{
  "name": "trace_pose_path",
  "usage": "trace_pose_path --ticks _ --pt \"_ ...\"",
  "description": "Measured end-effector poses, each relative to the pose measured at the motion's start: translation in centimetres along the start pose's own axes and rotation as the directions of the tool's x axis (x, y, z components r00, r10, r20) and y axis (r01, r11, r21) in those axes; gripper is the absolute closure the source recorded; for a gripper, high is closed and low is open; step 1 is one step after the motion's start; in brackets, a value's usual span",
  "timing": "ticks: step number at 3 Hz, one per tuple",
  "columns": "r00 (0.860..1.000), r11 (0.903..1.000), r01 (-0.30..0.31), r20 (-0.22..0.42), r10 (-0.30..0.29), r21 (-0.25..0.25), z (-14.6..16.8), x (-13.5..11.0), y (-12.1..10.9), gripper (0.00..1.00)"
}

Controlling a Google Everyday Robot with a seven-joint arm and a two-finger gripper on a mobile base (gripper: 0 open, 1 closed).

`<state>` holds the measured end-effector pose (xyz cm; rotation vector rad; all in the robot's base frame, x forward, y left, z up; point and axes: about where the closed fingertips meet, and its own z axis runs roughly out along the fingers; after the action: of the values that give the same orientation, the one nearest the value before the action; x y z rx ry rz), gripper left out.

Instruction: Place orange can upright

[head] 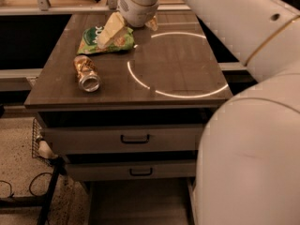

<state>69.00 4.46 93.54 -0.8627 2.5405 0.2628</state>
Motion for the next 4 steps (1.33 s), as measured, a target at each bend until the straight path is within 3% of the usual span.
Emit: trace_pose_path --ticks 2,4 --pt "0.997 0.9968 -0.04 -0.071 0.035 -0.069 4.1 0.6 3.9 0.0" --pt "0.987 0.9979 -0.06 -0.15 0.056 -0.024 6.0 0.2 5.1 0.0"
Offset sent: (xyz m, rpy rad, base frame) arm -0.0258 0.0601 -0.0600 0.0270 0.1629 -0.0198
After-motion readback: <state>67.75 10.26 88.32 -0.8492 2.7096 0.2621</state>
